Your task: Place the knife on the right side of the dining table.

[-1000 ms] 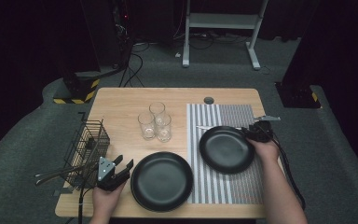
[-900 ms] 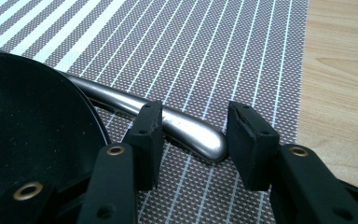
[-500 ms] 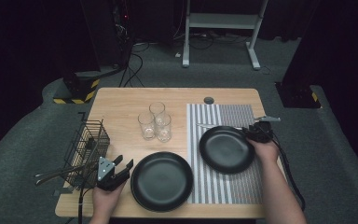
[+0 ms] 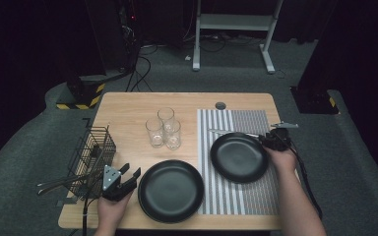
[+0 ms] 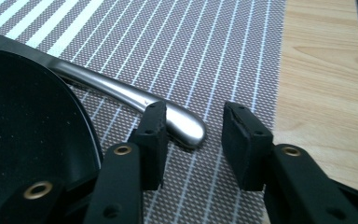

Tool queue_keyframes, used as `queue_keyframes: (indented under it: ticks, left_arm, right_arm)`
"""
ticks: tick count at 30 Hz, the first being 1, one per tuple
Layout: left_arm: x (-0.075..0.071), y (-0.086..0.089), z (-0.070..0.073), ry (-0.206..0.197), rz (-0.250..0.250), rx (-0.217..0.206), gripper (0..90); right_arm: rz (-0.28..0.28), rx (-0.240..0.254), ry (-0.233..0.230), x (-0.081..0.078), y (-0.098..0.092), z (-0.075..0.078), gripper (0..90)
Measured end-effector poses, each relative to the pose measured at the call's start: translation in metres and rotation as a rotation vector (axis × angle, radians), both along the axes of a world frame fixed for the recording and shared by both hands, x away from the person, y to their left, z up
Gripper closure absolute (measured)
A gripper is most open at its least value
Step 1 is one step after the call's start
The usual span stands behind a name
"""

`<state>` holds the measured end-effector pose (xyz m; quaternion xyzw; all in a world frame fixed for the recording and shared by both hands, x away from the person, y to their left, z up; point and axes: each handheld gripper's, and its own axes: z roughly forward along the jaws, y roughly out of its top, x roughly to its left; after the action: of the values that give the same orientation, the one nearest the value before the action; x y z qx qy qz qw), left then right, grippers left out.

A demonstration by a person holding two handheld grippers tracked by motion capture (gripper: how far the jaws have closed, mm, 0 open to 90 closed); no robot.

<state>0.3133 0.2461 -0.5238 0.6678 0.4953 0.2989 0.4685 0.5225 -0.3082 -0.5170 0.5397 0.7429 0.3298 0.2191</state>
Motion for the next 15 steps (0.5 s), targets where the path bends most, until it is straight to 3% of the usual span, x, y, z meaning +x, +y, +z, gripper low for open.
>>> queue_keyframes:
  ticks: [15]
  left_arm:
    - [-0.0002, 0.0002, 0.0000, -0.002, 0.001, 0.001, 47.9]
  right_arm:
    - [-0.015, 0.008, -0.014, 0.0054, 0.0028, -0.0019, 66.4]
